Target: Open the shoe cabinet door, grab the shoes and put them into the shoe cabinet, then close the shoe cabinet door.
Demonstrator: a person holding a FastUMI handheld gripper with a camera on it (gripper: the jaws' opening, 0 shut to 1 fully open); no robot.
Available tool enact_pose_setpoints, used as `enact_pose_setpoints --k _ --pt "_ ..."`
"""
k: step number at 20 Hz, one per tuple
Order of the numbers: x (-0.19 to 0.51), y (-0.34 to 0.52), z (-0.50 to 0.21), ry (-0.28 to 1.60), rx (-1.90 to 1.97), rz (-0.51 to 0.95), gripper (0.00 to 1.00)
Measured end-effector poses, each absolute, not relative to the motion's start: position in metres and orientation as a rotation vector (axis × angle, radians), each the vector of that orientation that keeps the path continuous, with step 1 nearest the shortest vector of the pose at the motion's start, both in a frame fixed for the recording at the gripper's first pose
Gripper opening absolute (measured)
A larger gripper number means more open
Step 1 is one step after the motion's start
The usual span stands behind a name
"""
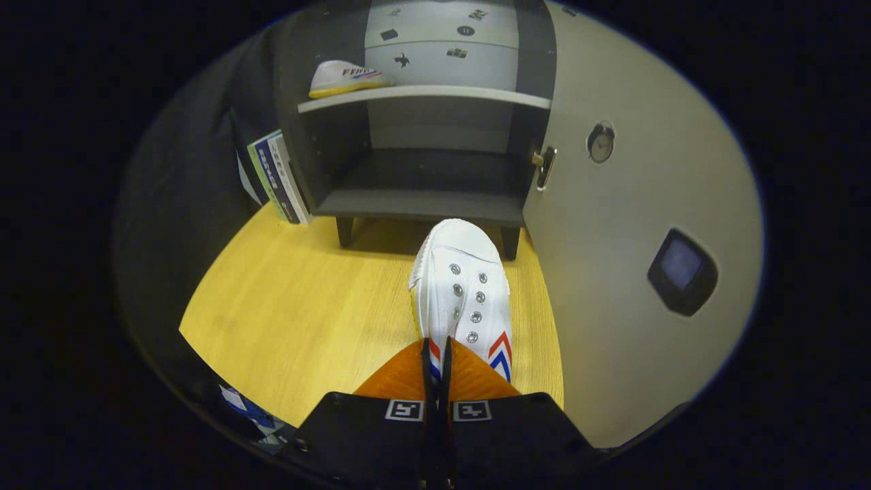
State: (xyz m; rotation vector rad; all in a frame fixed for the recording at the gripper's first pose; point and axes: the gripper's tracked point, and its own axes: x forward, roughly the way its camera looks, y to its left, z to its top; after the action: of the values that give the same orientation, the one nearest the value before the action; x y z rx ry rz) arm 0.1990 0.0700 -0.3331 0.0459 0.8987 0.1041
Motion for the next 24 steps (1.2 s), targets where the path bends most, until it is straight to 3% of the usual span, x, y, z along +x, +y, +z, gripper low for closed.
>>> enact_pose_setpoints --k 11,18,24 --pt "0.283 0.097 -0.203 0.665 0.089 0.150 0.02" --pt "0.377 0.083 -0.124 0.500 0.109 0.095 0.02" --pt "0.458 0.066 -0.098 0.435 0.097 0.033 0.01"
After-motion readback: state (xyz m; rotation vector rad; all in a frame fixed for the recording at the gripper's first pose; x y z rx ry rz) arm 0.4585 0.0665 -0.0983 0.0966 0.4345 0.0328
